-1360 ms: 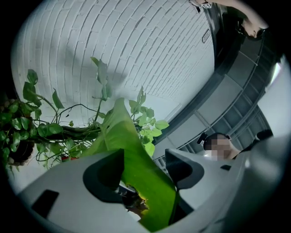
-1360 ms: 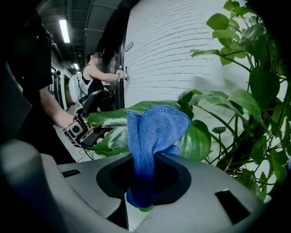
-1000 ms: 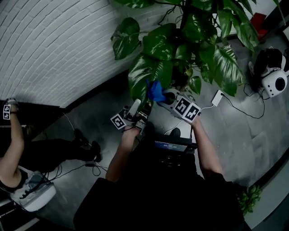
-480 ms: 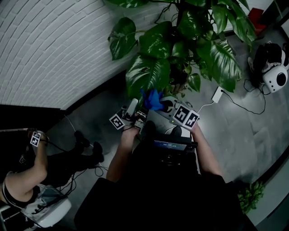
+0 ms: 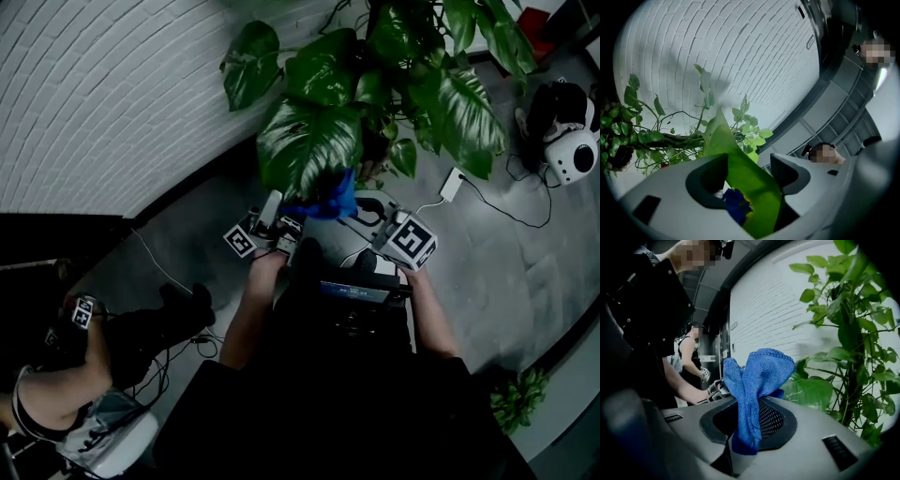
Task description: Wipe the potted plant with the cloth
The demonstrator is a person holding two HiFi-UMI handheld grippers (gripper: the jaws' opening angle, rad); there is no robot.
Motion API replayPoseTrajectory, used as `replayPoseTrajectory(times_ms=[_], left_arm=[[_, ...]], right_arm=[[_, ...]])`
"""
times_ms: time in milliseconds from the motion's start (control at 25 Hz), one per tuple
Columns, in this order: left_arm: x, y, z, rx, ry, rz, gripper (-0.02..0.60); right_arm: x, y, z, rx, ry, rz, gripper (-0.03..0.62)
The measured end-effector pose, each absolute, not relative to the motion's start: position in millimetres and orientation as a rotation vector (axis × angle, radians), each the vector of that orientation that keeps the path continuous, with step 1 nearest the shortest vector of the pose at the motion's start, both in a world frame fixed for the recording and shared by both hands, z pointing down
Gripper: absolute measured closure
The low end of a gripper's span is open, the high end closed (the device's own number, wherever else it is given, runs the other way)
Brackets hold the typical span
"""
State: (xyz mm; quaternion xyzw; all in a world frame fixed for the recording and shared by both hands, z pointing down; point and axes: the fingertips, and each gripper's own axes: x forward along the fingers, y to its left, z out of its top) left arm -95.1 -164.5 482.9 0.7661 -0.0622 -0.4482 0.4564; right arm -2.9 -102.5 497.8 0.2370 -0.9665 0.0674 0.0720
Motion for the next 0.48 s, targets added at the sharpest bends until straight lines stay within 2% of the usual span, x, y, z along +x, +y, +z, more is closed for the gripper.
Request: replayPoseTrajectory(times_ms=[200, 480], left_arm=[[-94, -164, 483, 1.889, -0.154, -1.097, 0.276], [-90, -165, 486, 1.891, -0.152, -1.076, 0.276]], right_arm=[[36, -101, 466, 0.901, -3.067, 0.251, 0.487], [61, -74, 402, 0.799, -3.340, 0.155, 0.487]])
